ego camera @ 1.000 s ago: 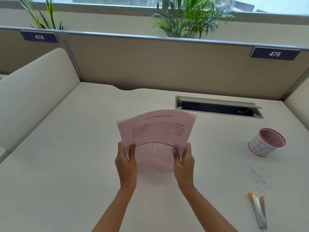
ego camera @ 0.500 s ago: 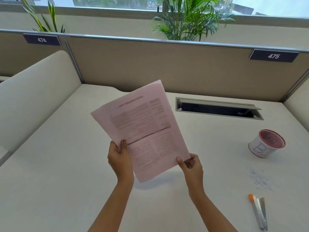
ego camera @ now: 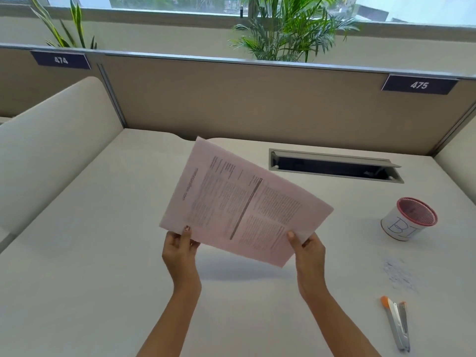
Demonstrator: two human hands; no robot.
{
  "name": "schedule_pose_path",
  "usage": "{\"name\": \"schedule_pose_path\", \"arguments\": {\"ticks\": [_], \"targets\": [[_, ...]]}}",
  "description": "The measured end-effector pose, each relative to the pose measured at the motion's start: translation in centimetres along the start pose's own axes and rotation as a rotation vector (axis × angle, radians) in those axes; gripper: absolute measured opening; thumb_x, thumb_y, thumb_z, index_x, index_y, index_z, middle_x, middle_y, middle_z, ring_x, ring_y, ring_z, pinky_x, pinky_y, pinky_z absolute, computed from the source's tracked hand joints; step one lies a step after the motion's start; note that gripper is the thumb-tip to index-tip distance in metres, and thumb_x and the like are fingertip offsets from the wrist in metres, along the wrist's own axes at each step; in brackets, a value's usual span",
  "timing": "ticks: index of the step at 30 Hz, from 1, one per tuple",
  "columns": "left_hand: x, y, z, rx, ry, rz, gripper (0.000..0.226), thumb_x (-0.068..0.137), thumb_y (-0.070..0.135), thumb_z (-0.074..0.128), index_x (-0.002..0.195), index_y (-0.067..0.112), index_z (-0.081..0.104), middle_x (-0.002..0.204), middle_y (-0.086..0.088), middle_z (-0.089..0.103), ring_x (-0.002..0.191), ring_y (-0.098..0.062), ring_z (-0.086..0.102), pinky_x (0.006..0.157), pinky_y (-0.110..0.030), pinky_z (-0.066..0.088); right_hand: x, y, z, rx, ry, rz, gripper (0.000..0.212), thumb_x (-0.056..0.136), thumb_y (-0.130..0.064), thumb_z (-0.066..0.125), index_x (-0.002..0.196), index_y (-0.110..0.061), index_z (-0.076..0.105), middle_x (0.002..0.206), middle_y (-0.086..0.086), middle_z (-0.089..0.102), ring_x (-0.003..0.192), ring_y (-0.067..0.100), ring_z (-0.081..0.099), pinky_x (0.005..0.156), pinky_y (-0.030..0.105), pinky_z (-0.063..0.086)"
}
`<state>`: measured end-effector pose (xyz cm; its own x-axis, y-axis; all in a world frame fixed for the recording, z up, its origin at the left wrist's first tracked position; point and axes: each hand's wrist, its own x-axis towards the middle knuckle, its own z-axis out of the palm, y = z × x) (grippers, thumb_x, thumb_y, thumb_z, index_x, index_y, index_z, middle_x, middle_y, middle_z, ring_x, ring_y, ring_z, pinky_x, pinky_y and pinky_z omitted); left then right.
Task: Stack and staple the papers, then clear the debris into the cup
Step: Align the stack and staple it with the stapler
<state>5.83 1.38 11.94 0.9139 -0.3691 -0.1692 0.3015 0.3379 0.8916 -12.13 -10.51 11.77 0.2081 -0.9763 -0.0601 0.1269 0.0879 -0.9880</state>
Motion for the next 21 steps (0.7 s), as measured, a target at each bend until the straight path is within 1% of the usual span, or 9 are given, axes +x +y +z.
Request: {"name": "schedule_pose_path", "arguments": {"ticks": [2,4,6,8,10,13,16,18,21], "targets": [[1.1,0.8,-1.0,-0.017,0.014,0.007,0.019,0.095,0.008,0.055,0.110,0.020,0.060,0.106,-0.004,0.068,0.103,-0.024,0.065,0.084,-0.029,0.058,0.5,-0.4,-1.0,-0.063,-0.001,-0.047,0.010,0.090,-0.010,0.062,0.098,-0.014,0.064,0.090,0.001,0.070,0.076,0.009,0.067,0.059,0.016,0.053],[2.1,1.6,-1.9,0.048,-0.015,0.044,0.018,0.095,0.009,0.056,0.104,0.024,0.060,0.100,-0.005,0.067,0.097,-0.023,0.063,0.074,-0.028,0.056,0.9,-0.5,-2.0,-0.135,0.006,-0.078,0.007,0.090,-0.012,0.062,0.094,-0.017,0.065,0.087,-0.001,0.070,0.075,0.012,0.067,0.058,0.017,0.053],[2.9,2.0,-2.5,0.219,-0.114,0.116,0.017,0.094,0.015,0.059,0.106,0.026,0.060,0.099,-0.004,0.068,0.093,-0.019,0.064,0.070,-0.029,0.053,1.4,-0.3,-2.7,-0.225,0.023,-0.103,0.005,0.090,-0.014,0.062,0.091,-0.018,0.066,0.086,-0.002,0.070,0.079,0.019,0.067,0.061,0.024,0.054],[3.0,2.2,-2.5,0.440,-0.242,0.204,0.018,0.091,0.029,0.061,0.109,0.025,0.059,0.103,0.000,0.070,0.091,-0.013,0.068,0.069,-0.026,0.058,1.6,-0.1,-3.1,-0.302,0.036,-0.135,0.004,0.090,-0.015,0.062,0.093,-0.016,0.065,0.085,-0.003,0.070,0.079,0.022,0.068,0.064,0.030,0.055],[2.7,2.2,-2.0,0.568,-0.302,0.270,0.021,0.090,0.035,0.060,0.106,0.021,0.059,0.103,0.004,0.071,0.089,-0.009,0.069,0.067,-0.021,0.058,1.6,0.1,-3.0,-0.327,0.052,-0.159,0.006,0.091,-0.015,0.061,0.095,-0.013,0.064,0.084,-0.002,0.069,0.079,0.022,0.067,0.064,0.028,0.056],[1.9,2.0,-1.0,0.604,-0.265,0.344,0.011,0.095,0.025,0.058,0.096,0.014,0.057,0.095,0.003,0.069,0.085,-0.003,0.066,0.065,-0.014,0.054,1.3,0.0,-2.6,-0.264,0.087,-0.171,0.004,0.091,-0.012,0.060,0.093,-0.013,0.064,0.083,-0.001,0.069,0.078,0.020,0.065,0.058,0.017,0.053],[1.4,1.8,-0.5,0.574,-0.241,0.340,0.005,0.095,0.023,0.057,0.091,0.022,0.054,0.093,0.007,0.067,0.084,0.004,0.063,0.069,-0.013,0.053,1.2,-0.1,-2.5,-0.158,0.100,-0.166,0.011,0.089,-0.009,0.062,0.088,-0.020,0.064,0.079,-0.009,0.071,0.075,0.011,0.066,0.060,0.011,0.052],[1.3,1.3,-0.5,0.571,-0.239,0.322,0.005,0.095,0.024,0.057,0.091,0.025,0.053,0.093,0.008,0.067,0.085,0.002,0.063,0.071,-0.014,0.053,1.3,0.2,-2.8,-0.097,0.058,-0.125,0.012,0.088,-0.008,0.063,0.093,-0.019,0.066,0.082,-0.012,0.073,0.078,0.005,0.068,0.063,0.011,0.052],[1.2,0.4,-0.7,0.568,-0.223,0.274,0.007,0.095,0.025,0.057,0.094,0.031,0.055,0.092,0.006,0.066,0.084,-0.008,0.063,0.066,-0.013,0.052,1.4,1.6,-3.4,-0.088,-0.085,-0.015,0.025,0.088,-0.012,0.063,0.113,-0.013,0.065,0.101,-0.002,0.074,0.094,0.012,0.070,0.076,0.021,0.056]]}}
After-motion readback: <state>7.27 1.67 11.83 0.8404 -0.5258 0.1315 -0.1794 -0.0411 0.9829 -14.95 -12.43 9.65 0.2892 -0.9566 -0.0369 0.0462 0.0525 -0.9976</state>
